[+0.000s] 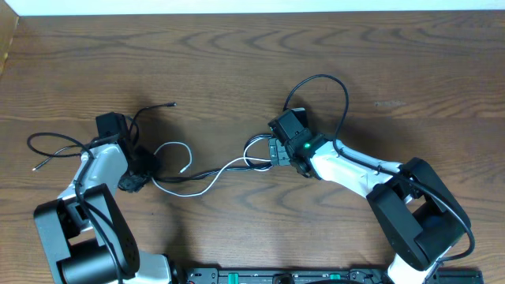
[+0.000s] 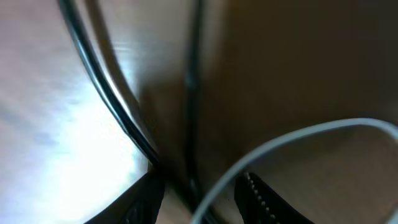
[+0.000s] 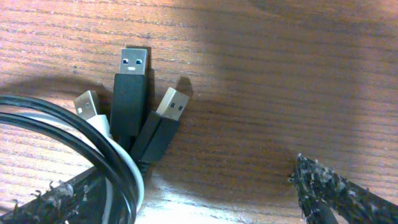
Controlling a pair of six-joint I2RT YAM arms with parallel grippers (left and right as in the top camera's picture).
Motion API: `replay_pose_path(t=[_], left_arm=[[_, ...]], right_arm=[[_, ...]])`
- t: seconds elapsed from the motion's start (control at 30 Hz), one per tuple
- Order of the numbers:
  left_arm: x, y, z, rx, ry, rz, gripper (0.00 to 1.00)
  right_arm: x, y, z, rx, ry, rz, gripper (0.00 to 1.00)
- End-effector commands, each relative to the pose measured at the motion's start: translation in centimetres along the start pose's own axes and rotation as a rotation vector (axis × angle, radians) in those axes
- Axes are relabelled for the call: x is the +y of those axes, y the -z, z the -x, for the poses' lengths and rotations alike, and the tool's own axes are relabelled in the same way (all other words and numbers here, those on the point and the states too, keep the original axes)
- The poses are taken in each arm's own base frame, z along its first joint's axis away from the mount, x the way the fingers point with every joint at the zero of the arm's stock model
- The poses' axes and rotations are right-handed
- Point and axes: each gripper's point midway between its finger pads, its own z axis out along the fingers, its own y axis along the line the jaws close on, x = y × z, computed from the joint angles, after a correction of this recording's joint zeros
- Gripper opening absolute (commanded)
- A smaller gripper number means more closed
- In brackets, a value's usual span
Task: Untangle cables
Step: 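Bring the left gripper back toward the right gripper's held cables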
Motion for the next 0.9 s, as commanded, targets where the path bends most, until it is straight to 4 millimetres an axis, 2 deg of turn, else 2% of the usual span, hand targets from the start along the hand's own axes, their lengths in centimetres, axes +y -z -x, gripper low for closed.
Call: replay_pose_path(t=[0.0,0.2,0.33,0.4,0.5,0.67,0.73,0.8,0.87], left_arm=[[-2.1,0.0,-2.2,0.089,-0.068,-0.141,0.45],[-2.6,2.9,-1.8,0.026,-0.079,-0.18,0.48],[-4.7,6.0,-2.9,0.026,-0.098,-0.327,0.49],[-5.7,7.7,-3.4,0.021,-0.111,-0.399,0.5],[-6.0,9.2,-4.5,0.022,-0.126,-0.432,0.5],[-5.8,9.0,-8.4,0.141,-0.175,-0.385,0.49],[-6.0,8.6,-9.8,0.18,-0.208,-0.37,0.49],[-6.4,8.2,-11.2,0.214,-0.226,-0.359,0.49],[-6.8,7.7,-12.4,0.238,-0.217,-0.351,0.49]], right_arm=[[-1.2,-2.9,-7.0,0.228,0.021,0.001,0.92],[0.5,0.0,-4.0,0.188,0.099,0.088,0.94],[0.7,2.2,-2.0,0.132,0.107,0.114,0.98],[1.0,2.8,-1.6,0.119,0.102,0.135,0.99],[1.4,3.0,-1.6,0.124,0.101,0.159,0.99],[1.8,3.0,-1.2,0.107,0.126,0.179,0.99],[2.8,3.4,-0.9,0.111,0.126,0.248,0.99],[3.7,4.6,-0.1,0.12,0.146,0.333,0.97],[3.3,4.8,1.0,0.109,0.127,0.343,0.97]])
